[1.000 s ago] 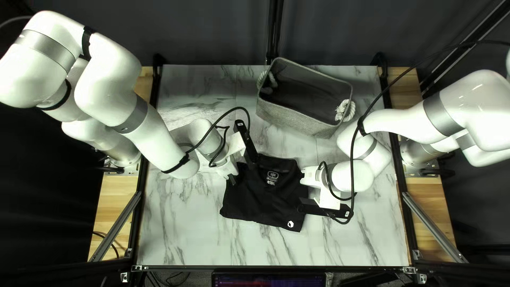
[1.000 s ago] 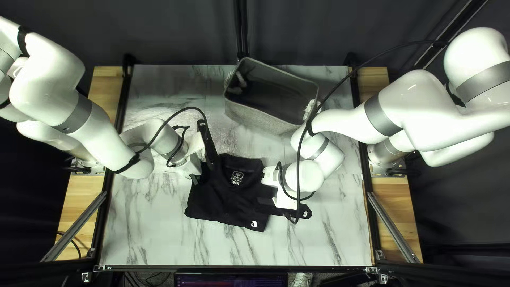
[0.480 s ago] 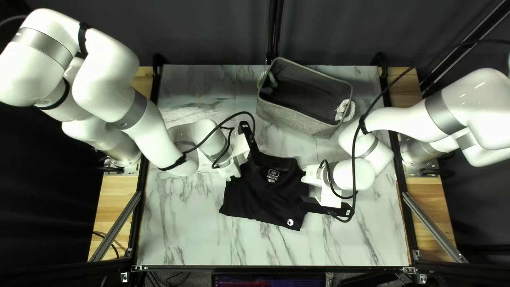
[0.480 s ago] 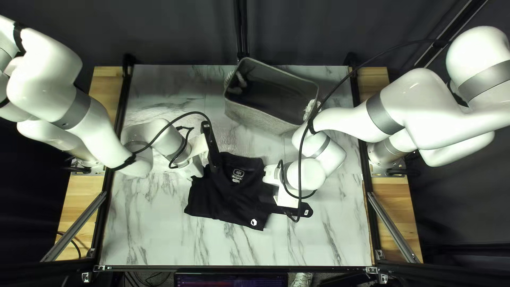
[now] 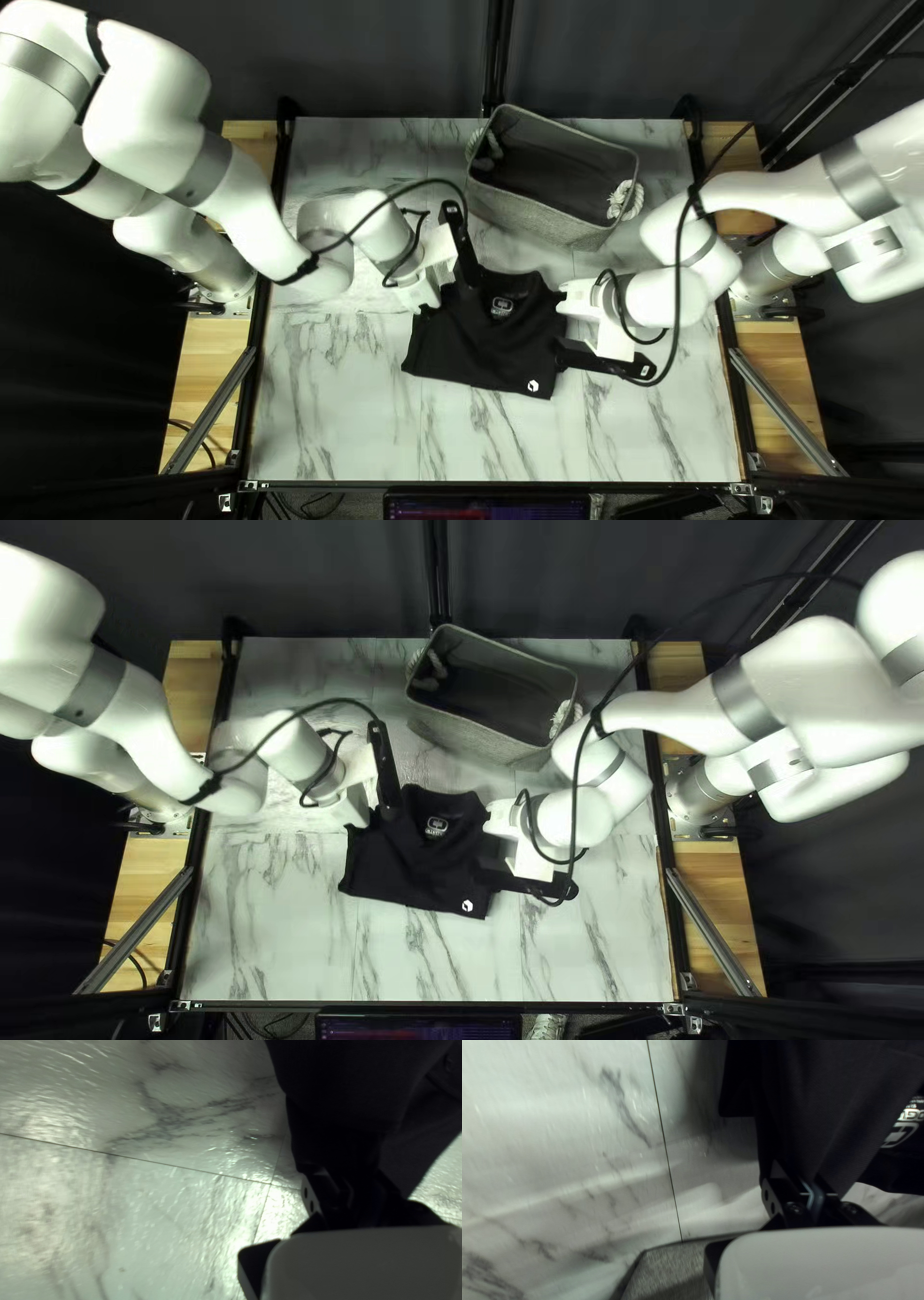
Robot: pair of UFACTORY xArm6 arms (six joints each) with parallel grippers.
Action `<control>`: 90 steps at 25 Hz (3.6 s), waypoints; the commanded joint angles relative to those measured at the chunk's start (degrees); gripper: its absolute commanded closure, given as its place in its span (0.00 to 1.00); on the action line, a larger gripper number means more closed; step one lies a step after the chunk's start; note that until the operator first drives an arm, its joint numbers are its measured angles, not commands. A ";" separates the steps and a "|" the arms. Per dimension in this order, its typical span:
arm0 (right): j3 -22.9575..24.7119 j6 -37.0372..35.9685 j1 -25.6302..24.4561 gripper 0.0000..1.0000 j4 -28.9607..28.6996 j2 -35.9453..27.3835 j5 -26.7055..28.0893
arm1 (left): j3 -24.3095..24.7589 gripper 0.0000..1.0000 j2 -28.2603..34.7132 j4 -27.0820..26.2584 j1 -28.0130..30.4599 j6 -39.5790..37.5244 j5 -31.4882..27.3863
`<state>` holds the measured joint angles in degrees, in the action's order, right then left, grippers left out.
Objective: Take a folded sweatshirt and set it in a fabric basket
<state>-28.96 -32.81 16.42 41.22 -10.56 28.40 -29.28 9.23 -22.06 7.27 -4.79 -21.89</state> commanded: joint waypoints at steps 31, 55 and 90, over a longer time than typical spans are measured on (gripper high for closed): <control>7.41 -25.84 -12.36 1.00 -8.99 -33.07 13.64 | -24.86 1.00 3.07 2.11 -24.56 20.78 -33.13; 5.78 -47.40 -29.30 1.00 -16.59 -48.10 18.94 | -55.25 1.00 -13.51 4.17 -32.88 27.28 -46.93; 18.23 -58.89 -44.02 1.00 -26.01 -43.86 -0.72 | -59.89 1.00 -27.04 0.03 -37.16 37.70 -42.13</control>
<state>-10.16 -90.98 -26.69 15.46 -56.72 30.14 -90.32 -18.63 -21.66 -29.60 32.48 -64.54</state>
